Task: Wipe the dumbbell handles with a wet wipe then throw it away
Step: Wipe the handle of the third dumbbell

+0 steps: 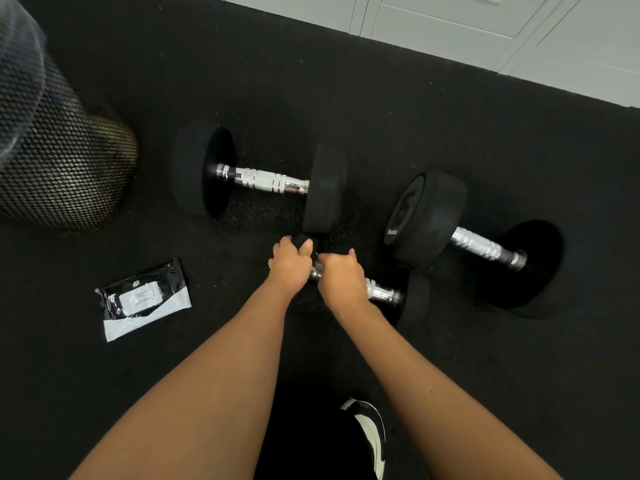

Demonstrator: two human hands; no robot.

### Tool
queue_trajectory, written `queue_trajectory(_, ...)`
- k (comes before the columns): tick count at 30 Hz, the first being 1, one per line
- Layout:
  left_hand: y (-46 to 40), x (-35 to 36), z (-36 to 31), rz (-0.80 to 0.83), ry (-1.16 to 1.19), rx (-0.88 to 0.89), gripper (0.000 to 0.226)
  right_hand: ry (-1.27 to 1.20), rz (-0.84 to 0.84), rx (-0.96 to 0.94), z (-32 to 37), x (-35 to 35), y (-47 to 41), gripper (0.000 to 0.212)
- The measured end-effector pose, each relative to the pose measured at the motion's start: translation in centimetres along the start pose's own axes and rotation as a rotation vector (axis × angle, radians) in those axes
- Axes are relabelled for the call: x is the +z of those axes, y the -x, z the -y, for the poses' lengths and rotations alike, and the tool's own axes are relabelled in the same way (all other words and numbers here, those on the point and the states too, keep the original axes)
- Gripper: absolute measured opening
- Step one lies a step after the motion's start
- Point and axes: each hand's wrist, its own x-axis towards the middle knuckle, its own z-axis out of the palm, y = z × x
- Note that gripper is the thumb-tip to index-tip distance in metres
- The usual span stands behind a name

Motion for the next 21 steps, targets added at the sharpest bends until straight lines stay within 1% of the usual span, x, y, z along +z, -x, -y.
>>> queue_trajectory(3, 0.0, 0.0, -0.1, 0.0, -0.003, -0.009, 0.054, 0.024, -0.022, -0.118, -0.9, 0.7, 1.6, 0.052)
queue_trajectory(5, 0.0, 0.0, -0.1, 0.0, -0.008, -0.013, 0.054, 0.096, -0.01, -0.21, -1.7, 0.9, 2.2, 0.057)
queue_trajectory(6, 0.0, 0.0, -0.1, -0.001, -0.009, -0.012, 0.054, 0.108, -0.007, -0.217, -1.8, 1.0, 2.1, 0.058)
queue_trajectory(10, 0.0, 0.0, -0.1, -0.006, -0.01, -0.007, 0.054, 0.038, -0.05, -0.121, -0.7, 1.2, 1.0, 0.058)
queue_trajectory(11, 0.0, 0.0, -0.1, -0.007, -0.011, -0.009, 0.054, 0.032, -0.061, -0.121, -0.6, 1.3, 1.1, 0.057)
queue_trajectory(13, -0.1, 0.0, -0.1, -0.008, -0.011, -0.014, 0.054, 0.066, -0.076, -0.179, -0.8, 1.7, 1.8, 0.056)
queue_trajectory(15, -0.1, 0.0, -0.2, -0.006, -0.012, -0.017, 0.054, 0.122, -0.056, -0.251, -1.2, 1.9, 2.7, 0.057)
queue_trajectory(17, 0.0, -0.1, -0.2, -0.004, -0.015, -0.019, 0.054, 0.135, -0.046, -0.28, -1.3, 1.9, 2.8, 0.058)
queue_trajectory(19, 0.0, -0.1, -0.2, -0.006, -0.014, -0.017, 0.054, 0.095, -0.049, -0.242, -1.3, 1.9, 2.0, 0.058)
queue_trajectory(21, 0.0, -0.1, -0.2, -0.003, -0.009, -0.009, 0.054, 0.004, -0.056, -0.126, -1.3, 1.8, 0.7, 0.051)
